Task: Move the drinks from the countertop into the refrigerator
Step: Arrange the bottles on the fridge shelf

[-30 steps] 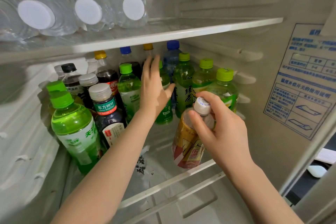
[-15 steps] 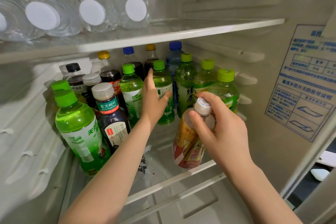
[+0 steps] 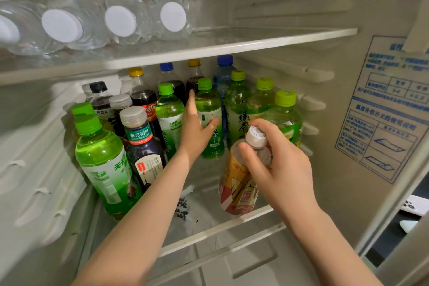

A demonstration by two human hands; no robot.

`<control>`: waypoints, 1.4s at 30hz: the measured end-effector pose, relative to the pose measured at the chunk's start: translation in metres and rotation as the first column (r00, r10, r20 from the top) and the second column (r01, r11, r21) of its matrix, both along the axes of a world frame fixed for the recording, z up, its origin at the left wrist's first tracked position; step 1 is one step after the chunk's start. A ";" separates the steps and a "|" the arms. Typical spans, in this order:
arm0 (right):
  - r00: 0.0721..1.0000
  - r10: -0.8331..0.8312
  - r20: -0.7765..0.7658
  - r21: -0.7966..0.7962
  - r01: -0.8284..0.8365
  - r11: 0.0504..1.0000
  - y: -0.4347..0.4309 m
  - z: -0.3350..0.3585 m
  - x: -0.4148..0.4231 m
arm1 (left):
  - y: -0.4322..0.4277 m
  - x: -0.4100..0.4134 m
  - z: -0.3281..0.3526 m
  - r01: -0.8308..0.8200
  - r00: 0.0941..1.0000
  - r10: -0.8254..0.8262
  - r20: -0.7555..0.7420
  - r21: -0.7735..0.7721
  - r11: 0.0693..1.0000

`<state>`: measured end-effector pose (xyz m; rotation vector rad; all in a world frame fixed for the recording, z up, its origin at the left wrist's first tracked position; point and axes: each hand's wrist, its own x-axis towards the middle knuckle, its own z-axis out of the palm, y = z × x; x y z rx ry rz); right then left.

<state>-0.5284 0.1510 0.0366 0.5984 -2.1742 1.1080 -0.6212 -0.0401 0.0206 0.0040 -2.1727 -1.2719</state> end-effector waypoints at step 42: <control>0.990 0.142 -0.025 0.103 -0.139 0.985 -0.006 0.001 -0.015 | -0.008 0.025 -0.071 -0.484 0.875 0.473 0.105 0.176 0.857</control>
